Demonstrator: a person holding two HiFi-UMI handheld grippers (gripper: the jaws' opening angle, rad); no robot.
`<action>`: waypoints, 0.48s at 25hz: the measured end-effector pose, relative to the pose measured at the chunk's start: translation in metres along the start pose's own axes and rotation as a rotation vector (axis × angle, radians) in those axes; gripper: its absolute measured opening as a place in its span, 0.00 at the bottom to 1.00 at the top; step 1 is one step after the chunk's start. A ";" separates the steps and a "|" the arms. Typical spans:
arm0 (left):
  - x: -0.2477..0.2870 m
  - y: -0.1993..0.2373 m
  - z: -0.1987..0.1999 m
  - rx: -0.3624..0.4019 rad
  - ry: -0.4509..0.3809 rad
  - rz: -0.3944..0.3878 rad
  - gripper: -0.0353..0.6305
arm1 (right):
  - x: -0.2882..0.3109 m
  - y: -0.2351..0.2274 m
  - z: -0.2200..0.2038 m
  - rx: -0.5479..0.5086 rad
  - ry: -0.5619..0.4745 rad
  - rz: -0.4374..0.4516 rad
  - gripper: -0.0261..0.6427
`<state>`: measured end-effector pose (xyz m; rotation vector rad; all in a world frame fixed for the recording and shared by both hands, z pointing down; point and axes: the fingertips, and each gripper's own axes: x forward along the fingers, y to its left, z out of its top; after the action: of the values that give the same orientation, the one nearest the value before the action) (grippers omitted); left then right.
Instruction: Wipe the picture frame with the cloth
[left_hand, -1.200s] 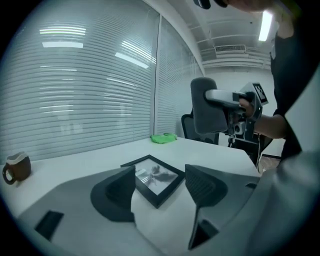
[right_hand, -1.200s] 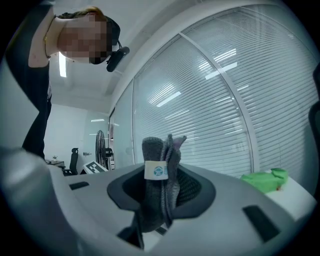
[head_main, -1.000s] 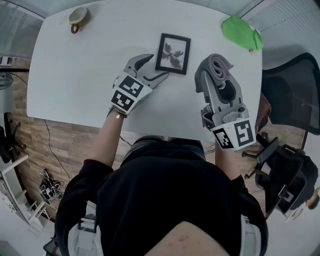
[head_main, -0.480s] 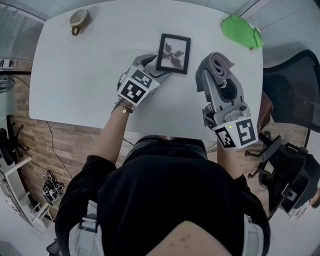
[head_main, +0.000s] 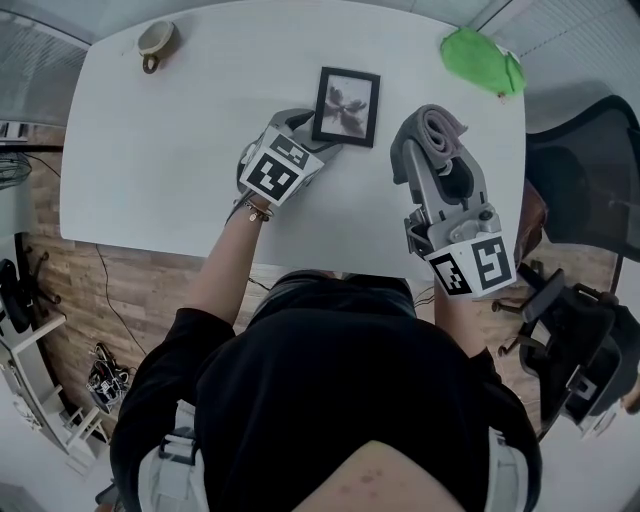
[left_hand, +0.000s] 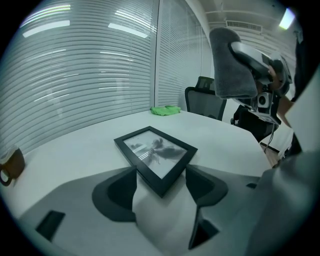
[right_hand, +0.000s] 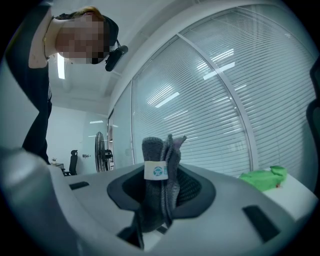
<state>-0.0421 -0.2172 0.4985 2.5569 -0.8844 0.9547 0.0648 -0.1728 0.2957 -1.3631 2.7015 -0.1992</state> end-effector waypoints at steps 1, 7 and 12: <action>0.000 0.000 0.000 -0.002 0.003 -0.004 0.53 | 0.000 0.000 0.000 0.002 0.000 0.001 0.22; 0.001 0.000 -0.001 -0.013 0.015 -0.012 0.53 | 0.001 0.002 -0.005 0.007 0.006 0.009 0.22; 0.002 0.000 -0.001 -0.012 0.018 -0.011 0.52 | 0.009 -0.012 -0.013 -0.032 0.048 0.004 0.22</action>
<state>-0.0411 -0.2174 0.5006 2.5364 -0.8675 0.9642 0.0671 -0.1867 0.3099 -1.3791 2.7580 -0.1923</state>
